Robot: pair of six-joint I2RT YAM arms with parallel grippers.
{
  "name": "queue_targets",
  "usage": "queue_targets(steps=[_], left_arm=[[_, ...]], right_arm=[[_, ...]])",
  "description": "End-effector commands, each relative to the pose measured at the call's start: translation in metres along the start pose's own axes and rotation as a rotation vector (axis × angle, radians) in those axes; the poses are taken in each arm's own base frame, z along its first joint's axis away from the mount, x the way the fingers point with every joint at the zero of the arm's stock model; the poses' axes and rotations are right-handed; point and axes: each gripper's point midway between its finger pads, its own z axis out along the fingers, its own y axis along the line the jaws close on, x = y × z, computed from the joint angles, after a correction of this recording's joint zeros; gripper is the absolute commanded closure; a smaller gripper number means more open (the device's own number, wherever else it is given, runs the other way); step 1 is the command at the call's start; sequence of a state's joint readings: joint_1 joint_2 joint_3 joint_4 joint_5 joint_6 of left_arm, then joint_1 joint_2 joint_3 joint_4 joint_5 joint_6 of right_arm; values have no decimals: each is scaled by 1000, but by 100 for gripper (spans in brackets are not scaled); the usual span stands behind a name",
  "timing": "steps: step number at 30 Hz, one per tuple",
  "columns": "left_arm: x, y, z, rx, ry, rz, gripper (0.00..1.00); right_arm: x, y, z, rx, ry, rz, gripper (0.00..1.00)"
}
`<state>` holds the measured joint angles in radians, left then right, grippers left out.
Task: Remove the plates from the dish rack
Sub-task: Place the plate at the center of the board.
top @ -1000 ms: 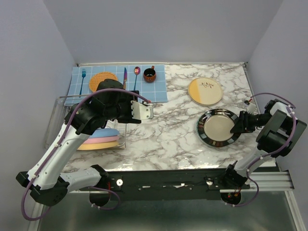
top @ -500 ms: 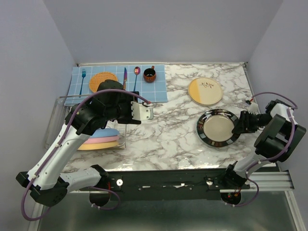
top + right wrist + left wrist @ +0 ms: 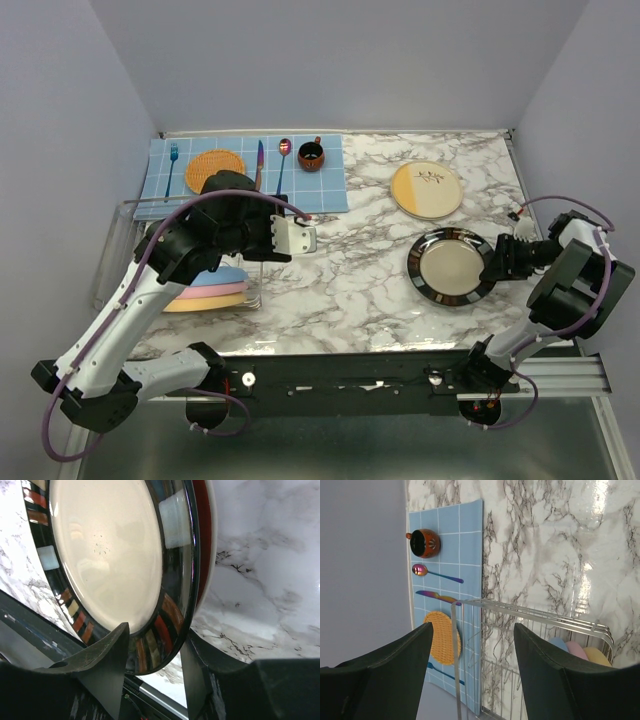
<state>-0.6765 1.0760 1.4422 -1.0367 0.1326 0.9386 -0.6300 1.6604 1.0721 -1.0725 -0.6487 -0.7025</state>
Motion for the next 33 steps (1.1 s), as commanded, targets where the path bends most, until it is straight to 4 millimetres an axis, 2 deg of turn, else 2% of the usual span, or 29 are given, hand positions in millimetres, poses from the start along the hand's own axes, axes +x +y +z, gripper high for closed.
queue_targets(steps=[1, 5, 18, 28, 33], left_arm=[[-2, -8, -2, 19, -26, 4, 26], [-1, -9, -2, 21, -23, 5, 26], [4, -14, -1, 28, -9, 10, 26], [7, -16, -1, 28, 2, 12, 26], [20, -10, -5, -8, 65, 55, 25]], right_arm=[[4, 4, 3, 1, -11, -2, 47], [8, -1, 4, 36, -2, -13, 47], [-5, -11, -8, 94, -9, -23, 47], [-2, -12, -7, 103, -2, -28, 47], [-6, -11, -18, 145, -9, -51, 47]])
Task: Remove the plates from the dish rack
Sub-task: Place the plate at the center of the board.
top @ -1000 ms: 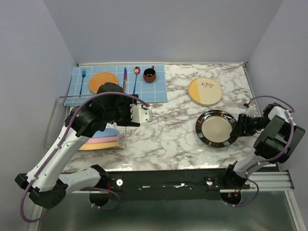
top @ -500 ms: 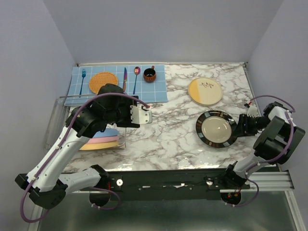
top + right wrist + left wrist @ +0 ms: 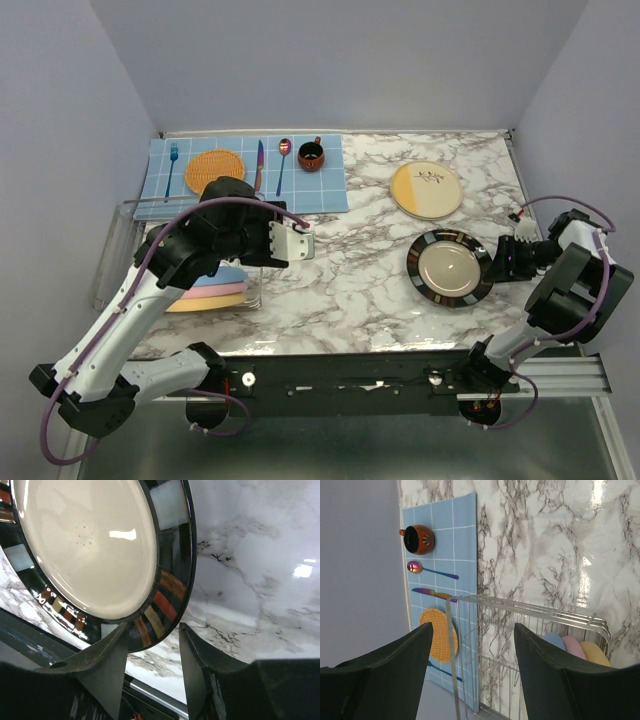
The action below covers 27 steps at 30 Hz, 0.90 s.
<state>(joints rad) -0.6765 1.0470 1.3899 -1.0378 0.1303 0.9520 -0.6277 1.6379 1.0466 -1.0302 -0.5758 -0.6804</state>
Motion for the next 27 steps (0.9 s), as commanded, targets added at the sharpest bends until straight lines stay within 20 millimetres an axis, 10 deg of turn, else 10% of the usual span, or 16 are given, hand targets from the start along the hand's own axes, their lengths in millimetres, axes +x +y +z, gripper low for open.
queue_targets(steps=[1, 13, 21, 27], left_arm=[[13, 3, -7, -35, 67, 64, 24], [70, -12, -7, 14, 331, 186, 23], [118, -53, -18, 130, 509, 212, 23], [129, -46, -42, 65, 551, 232, 25]], right_arm=[[-15, 0, -24, 87, -48, -64, 47], [-43, 24, -79, 190, -147, -199, 37], [-34, 38, -66, 133, -146, -215, 36], [-25, 39, -49, 80, -140, -194, 36]])
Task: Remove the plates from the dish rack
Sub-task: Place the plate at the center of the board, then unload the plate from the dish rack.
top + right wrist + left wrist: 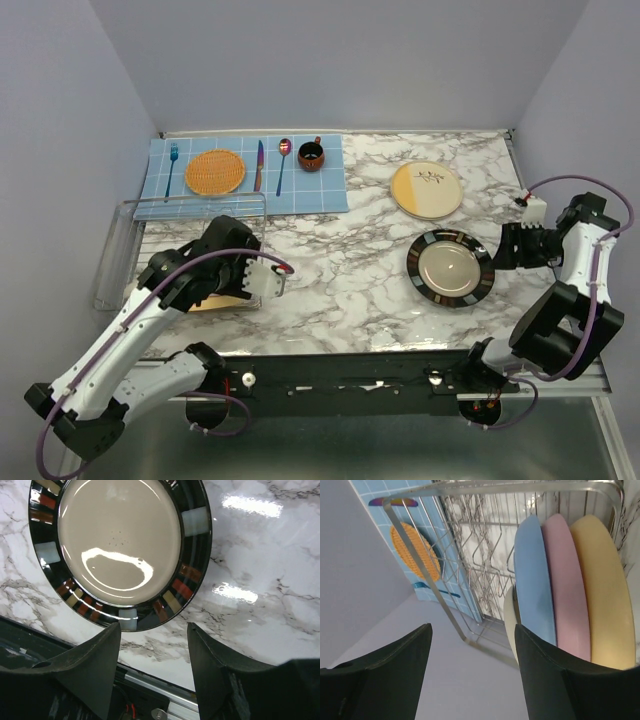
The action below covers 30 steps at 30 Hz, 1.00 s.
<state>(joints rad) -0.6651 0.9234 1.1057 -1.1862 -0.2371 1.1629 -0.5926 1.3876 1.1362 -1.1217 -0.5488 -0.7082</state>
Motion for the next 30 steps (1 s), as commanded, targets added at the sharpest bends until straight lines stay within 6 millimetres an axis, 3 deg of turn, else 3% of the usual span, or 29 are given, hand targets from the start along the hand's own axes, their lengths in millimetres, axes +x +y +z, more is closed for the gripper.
queue_targets(steps=[1, 6, 10, 14, 24, 30], left_arm=[[27, 1, -22, -24, 94, -1, 25], [49, 6, -38, -45, 145, -10, 25], [86, -15, -43, 20, 234, -97, 25], [100, -32, -48, 28, 254, -149, 25], [97, -69, -32, 107, 241, -375, 25], [104, -75, -11, 95, 279, -438, 25]], right_arm=[[6, 10, 11, -65, -10, 4, 36], [11, 12, 19, -89, -4, 12, 36], [16, 14, 22, -98, 1, 8, 36], [13, 17, 21, -106, -16, -1, 36], [-4, 19, 18, -162, -53, -11, 36], [-5, 24, 19, -198, -64, -30, 35]])
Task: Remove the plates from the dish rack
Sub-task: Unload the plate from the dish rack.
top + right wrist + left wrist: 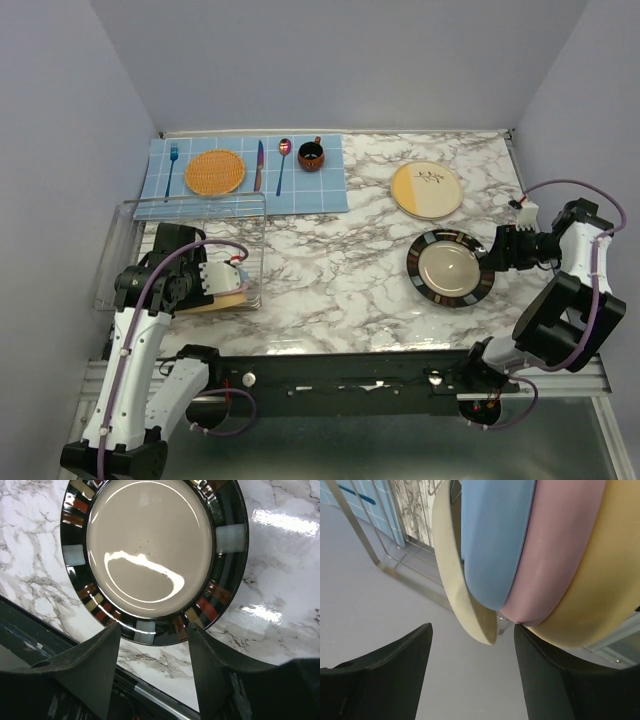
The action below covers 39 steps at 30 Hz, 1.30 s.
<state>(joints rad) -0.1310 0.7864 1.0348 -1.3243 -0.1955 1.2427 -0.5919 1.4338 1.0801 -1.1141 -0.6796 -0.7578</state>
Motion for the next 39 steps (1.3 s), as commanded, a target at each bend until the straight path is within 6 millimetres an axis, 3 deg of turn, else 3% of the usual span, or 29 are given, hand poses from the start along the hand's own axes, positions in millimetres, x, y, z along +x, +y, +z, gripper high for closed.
queue_targets(steps=[1, 9, 16, 23, 33, 39], left_arm=[[-1, -8, 18, 21, 8, -96, 25], [7, 8, 22, -46, 63, -168, 25], [21, 5, 32, -38, 133, -150, 25], [33, 13, 35, -65, 199, -146, 27], [33, 20, 38, -62, 201, -127, 39], [36, 17, 53, -65, 216, -103, 48]], right_arm=[[-7, 8, 1, -59, -28, -34, 35], [1, 4, 13, -90, -13, -29, 36], [3, 1, 23, -130, -8, -3, 35], [9, 0, 29, -139, 1, 3, 35], [17, -1, 37, -154, 15, 20, 35], [20, -1, 39, -158, 21, 23, 35]])
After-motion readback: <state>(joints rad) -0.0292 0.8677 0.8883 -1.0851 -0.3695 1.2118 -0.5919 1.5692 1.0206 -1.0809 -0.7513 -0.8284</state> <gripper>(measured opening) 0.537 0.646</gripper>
